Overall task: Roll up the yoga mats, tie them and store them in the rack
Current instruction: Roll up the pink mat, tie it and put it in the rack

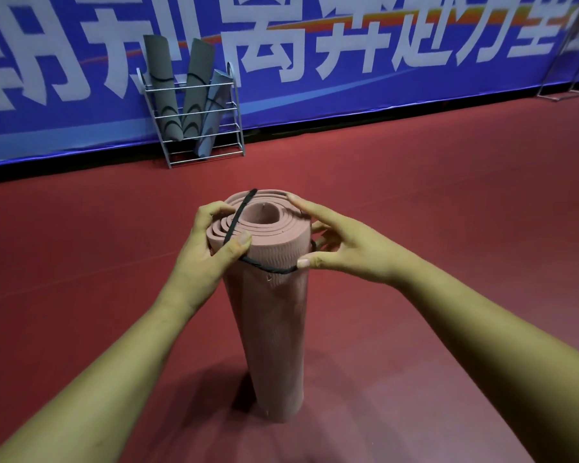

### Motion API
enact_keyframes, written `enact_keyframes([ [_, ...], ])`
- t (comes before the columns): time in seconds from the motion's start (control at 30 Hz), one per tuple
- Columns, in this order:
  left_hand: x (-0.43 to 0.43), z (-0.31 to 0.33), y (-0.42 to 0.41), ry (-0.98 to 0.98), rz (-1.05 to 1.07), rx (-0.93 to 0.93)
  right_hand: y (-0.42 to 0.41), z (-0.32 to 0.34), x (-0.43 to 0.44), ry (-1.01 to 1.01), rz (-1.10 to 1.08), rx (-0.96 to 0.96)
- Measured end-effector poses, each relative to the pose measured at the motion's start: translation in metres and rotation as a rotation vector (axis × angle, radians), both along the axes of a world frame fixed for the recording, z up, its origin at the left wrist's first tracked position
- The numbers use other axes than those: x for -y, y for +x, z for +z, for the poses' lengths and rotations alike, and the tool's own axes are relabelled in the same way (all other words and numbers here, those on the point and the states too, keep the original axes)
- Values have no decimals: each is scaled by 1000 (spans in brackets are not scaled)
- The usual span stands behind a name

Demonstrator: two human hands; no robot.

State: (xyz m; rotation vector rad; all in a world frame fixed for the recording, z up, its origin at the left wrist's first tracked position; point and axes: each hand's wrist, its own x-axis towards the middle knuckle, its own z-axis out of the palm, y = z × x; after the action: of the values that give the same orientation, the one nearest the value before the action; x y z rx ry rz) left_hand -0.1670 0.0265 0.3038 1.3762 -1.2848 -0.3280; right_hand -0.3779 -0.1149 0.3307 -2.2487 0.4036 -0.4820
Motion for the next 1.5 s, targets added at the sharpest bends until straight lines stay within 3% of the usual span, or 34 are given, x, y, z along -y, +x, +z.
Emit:
enact_keyframes([
  [0.17,-5,4,-4,-4,12,-15,18,14,-13,-327,-59,-183],
  [0.33,0,7,-17,-10,155,-20,23,19,-18,-293,-67,-194],
  [0.47,-1,18,-20,-3,285,109,18,12,-19,-283,-91,-172],
  [0.7,4,31,-15,172,513,234,11,10,-21,-280,-97,-179],
  [0.77,8,28,-3,230,535,129,8,9,-22,-283,-96,-187],
  [0.93,18,31,14,260,454,-473,9,8,-23,-272,-86,-188],
  [1.07,19,25,22,284,428,-787,14,9,-24,-263,-75,-180],
  [1.5,11,8,0,118,69,-1182,3,-1,8,12,-165,-74],
])
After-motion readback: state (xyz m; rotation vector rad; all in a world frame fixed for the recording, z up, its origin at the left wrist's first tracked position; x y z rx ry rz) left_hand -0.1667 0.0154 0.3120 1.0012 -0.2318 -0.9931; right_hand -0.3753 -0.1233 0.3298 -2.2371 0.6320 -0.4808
